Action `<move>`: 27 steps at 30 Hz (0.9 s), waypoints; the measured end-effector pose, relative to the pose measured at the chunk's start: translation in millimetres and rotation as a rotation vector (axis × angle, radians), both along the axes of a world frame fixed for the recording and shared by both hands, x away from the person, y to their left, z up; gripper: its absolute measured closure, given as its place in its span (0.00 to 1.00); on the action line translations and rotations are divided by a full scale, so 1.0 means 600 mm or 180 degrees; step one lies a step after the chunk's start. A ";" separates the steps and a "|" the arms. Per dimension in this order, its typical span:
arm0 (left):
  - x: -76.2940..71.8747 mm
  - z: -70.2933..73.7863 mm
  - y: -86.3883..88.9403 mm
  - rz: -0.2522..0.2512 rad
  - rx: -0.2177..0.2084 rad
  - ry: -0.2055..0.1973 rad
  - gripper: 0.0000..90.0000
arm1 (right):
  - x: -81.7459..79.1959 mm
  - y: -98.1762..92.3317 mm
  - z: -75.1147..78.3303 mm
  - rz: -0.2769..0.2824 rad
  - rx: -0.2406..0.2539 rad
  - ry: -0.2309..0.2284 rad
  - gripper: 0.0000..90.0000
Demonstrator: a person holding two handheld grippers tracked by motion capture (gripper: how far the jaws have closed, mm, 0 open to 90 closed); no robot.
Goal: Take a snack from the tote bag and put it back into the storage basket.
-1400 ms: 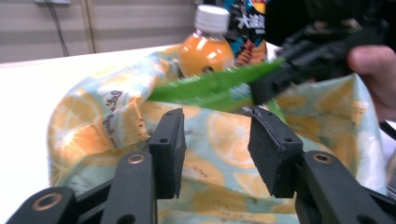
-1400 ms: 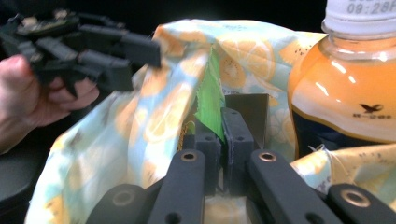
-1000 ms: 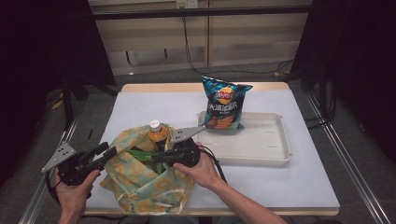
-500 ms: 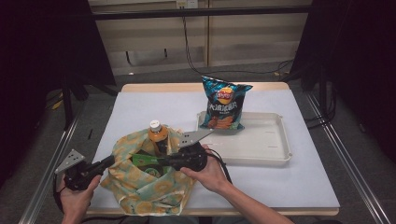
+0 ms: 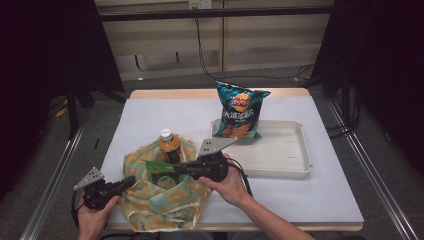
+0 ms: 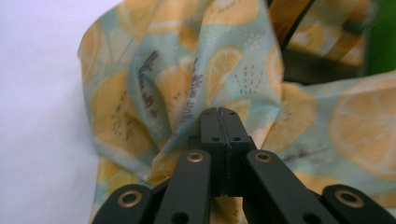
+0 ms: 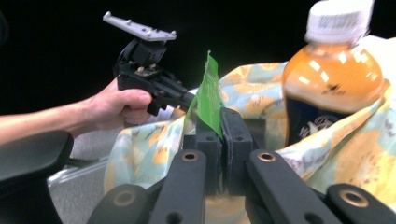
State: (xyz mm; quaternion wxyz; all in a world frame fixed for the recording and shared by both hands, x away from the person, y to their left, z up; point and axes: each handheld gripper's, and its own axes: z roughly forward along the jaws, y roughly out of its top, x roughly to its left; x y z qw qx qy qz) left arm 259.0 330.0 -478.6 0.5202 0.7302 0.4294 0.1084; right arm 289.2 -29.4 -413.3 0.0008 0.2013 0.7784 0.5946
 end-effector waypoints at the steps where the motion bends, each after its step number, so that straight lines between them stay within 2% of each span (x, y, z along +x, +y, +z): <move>1: -0.002 0.004 0.001 -0.0045 -0.0041 -0.0020 0.96 | 0.002 0.000 0.003 -0.0006 0.0016 -0.0015 0.97; 3: -0.009 0.017 0.001 -0.0052 -0.0066 -0.0121 0.89 | 0.005 -0.001 0.007 -0.0014 0.0037 -0.0035 0.97; 4: -0.012 0.025 0.002 -0.0114 -0.0139 -0.0179 0.87 | 0.006 -0.001 0.009 -0.0017 0.0046 -0.0041 0.97; 7: -0.021 0.043 -0.004 -0.0105 -0.0112 -0.0266 0.71 | 0.012 -0.002 0.014 -0.0038 0.0069 -0.0048 0.97; 8: -0.023 0.047 -0.006 -0.0177 -0.0158 -0.0274 0.69 | 0.015 -0.003 0.016 -0.0038 0.0099 -0.0044 0.97; 10: -0.028 0.054 -0.012 -0.0154 -0.0116 -0.0313 0.64 | 0.019 -0.003 0.019 -0.0041 0.0135 -0.0045 0.97; 11: -0.030 0.058 -0.016 -0.0168 -0.0110 -0.0321 0.59 | 0.021 -0.004 0.020 -0.0042 0.0148 -0.0054 0.97; 14: -0.038 0.069 -0.026 -0.0078 -0.0093 -0.0344 0.44 | 0.027 -0.004 0.025 -0.0065 0.0143 -0.0072 0.97; 15: -0.041 0.073 -0.028 -0.0079 -0.0112 -0.0363 0.42 | 0.028 -0.005 0.026 -0.0075 0.0152 -0.0073 0.97; 19: -0.052 0.086 -0.037 -0.0018 -0.0055 -0.0448 0.28 | 0.037 -0.011 0.031 -0.0124 0.0222 -0.0088 0.98; 22: -0.055 0.091 -0.045 -0.0051 -0.0060 -0.0469 0.23 | 0.040 -0.013 0.036 -0.0133 0.0237 -0.0086 0.98; 25: -0.056 0.100 -0.061 -0.0093 0.0049 -0.0503 0.18 | 0.044 -0.013 0.042 -0.0142 0.0249 -0.0112 0.98; 27: -0.056 0.109 -0.072 -0.0117 0.0046 -0.0518 0.16 | 0.046 -0.013 0.047 -0.0157 0.0261 -0.0136 0.98</move>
